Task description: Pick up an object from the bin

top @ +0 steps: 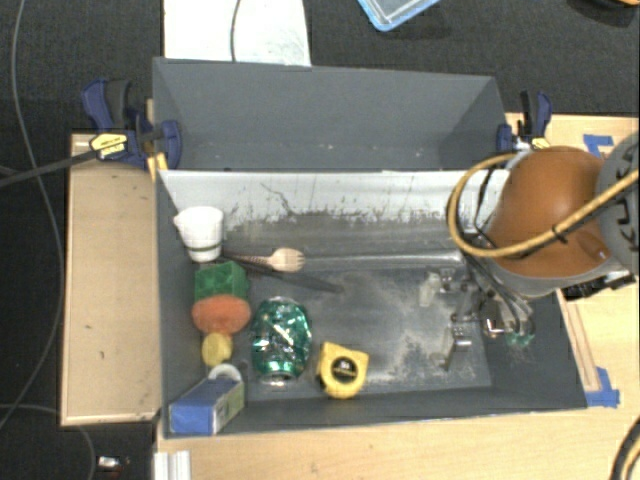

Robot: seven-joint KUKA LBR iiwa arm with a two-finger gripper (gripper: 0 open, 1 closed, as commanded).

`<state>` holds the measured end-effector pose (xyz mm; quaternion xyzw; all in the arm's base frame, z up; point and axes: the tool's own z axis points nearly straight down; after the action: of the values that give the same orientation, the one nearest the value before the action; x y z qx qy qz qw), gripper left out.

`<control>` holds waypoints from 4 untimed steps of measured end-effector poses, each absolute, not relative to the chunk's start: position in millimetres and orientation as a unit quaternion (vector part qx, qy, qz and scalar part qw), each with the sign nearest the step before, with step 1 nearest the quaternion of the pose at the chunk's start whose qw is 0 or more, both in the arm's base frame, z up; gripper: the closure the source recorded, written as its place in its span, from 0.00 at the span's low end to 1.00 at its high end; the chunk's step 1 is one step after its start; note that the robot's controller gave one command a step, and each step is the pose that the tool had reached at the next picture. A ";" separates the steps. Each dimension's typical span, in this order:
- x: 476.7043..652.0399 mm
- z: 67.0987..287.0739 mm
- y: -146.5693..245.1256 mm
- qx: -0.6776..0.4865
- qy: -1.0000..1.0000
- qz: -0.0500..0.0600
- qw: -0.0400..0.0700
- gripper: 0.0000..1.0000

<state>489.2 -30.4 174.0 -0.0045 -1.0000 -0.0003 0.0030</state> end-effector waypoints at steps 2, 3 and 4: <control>486.0 133.2 24.8 0.048 -0.999 0.000 -0.002 0.00; 538.0 97.8 33.7 0.193 -0.981 0.002 -0.005 0.00; 539.3 87.6 68.8 0.160 -0.987 0.001 -0.002 0.00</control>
Offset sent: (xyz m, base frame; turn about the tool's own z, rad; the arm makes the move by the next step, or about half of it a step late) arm -0.0085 0.0971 -0.0749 -0.1762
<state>539.3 68.8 87.6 0.1603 -0.9871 0.0009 -0.0023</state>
